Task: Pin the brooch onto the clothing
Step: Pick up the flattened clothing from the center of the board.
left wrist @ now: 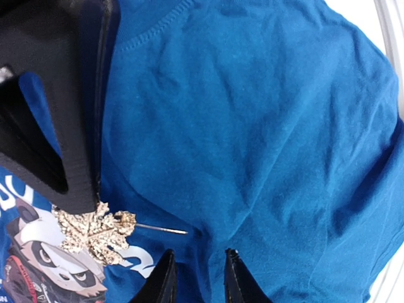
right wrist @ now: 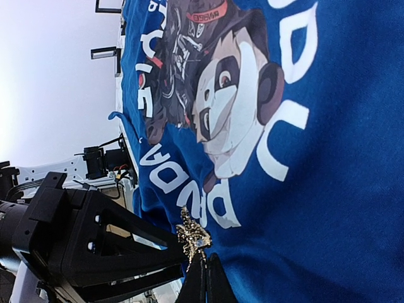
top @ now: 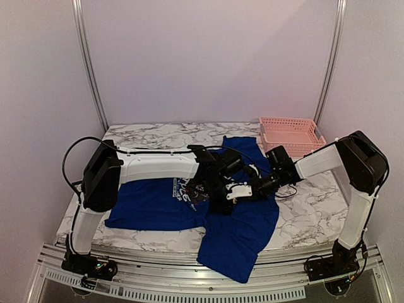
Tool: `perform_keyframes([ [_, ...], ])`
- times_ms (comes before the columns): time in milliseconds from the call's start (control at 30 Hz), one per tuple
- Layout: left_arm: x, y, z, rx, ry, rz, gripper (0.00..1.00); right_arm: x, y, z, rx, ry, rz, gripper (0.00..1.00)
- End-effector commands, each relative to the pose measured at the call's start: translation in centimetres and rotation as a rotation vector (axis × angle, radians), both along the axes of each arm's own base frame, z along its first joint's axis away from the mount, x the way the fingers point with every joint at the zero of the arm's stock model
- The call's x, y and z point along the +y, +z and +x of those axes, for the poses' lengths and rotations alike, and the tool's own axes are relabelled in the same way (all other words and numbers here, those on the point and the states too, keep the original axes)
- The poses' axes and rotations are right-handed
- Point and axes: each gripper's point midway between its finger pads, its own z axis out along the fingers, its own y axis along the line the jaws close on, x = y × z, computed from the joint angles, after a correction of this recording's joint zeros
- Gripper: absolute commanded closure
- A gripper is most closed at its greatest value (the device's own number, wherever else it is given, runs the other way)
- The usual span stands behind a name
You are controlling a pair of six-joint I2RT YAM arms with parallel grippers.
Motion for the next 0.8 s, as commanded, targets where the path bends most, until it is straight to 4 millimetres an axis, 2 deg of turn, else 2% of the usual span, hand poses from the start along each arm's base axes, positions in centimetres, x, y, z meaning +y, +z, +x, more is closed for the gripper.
perform_keyframes([
  [0, -0.4, -0.7, -0.3, -0.007, -0.02, 0.017, 0.73, -0.4, 0.3, -0.2, -0.013, -0.002, -0.001, 1.0],
  [233, -0.5, -1.0, -0.3, 0.006, -0.023, 0.03, 0.85, -0.5, 0.3, -0.3, -0.01, -0.008, 0.003, 1.0],
  [400, -0.3, -1.0, -0.5, 0.021, -0.019, 0.042, 1.0, -0.5, 0.3, -0.6, -0.005, -0.007, 0.01, 1.0],
  [667, -1.0, 0.9, -0.4, 0.005, 0.003, -0.016, 1.0, 0.1, 1.1, -0.2, -0.012, -0.011, 0.057, 1.0],
  [767, -1.1, 1.5, -0.1, -0.018, 0.004, -0.027, 1.0, 0.6, 0.9, -0.5, 0.005, 0.002, 0.06, 1.0],
])
